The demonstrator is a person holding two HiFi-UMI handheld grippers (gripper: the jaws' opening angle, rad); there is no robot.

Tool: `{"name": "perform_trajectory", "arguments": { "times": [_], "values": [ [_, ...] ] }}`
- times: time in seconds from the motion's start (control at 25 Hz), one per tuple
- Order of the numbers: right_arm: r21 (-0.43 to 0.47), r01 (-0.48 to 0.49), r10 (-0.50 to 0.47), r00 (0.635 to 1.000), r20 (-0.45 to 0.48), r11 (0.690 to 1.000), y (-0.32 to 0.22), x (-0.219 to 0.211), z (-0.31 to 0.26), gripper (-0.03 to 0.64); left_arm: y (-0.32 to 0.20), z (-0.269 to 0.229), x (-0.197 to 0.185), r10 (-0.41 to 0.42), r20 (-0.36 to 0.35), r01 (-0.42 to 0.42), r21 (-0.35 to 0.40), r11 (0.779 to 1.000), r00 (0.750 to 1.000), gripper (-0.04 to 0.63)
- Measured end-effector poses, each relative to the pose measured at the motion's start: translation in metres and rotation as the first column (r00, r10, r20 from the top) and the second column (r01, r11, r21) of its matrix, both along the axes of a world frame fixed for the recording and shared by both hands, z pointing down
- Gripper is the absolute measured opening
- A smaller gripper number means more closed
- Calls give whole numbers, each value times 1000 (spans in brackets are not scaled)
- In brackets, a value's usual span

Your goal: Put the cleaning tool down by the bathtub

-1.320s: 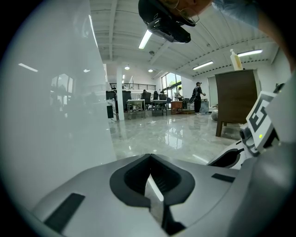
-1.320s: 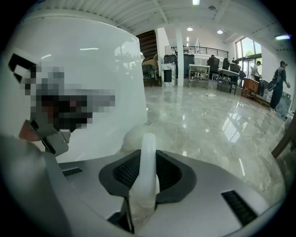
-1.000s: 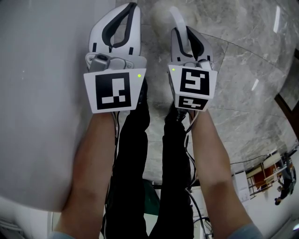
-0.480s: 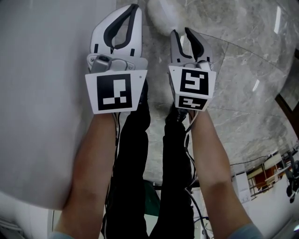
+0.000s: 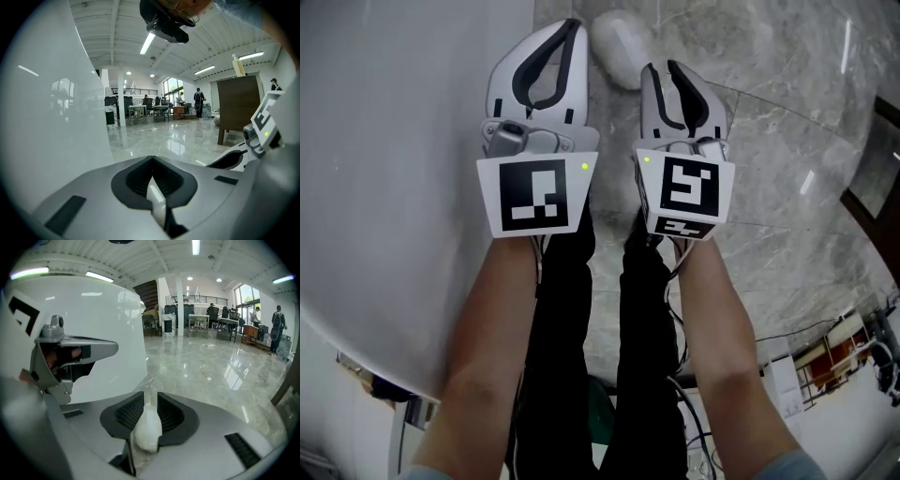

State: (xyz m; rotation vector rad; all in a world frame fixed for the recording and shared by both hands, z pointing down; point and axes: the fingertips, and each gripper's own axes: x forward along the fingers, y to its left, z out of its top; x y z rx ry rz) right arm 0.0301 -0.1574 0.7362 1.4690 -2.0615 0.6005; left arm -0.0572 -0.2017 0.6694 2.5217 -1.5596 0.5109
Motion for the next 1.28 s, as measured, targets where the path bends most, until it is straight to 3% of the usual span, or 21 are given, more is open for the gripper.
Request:
{"name": "perform_trajectory", "arguments": {
  "times": [0.16,0.4,0.68,0.8,1.28],
  "values": [
    [100,4,-6,1000,20,995,-19,8,-63,100,-6,-50,6,-25,-33,27,47,999,999,15],
    [272,25,-40,998,51,962,-39,11,-175,77,-10,-144,11,-55,-89,67,137,988,995,15],
    [444,18,-64,994,89,896,-55,19,-316,45,-12,-257,24,-26,-44,36,232,972,999,15],
    [493,20,-74,993,91,870,-56,21,-368,16,-12,-306,26,-30,-64,46,263,964,997,15],
    [603,-7,-79,990,116,797,-48,28,-522,14,-8,-471,34,-27,-102,62,350,935,994,15]
  ]
}}
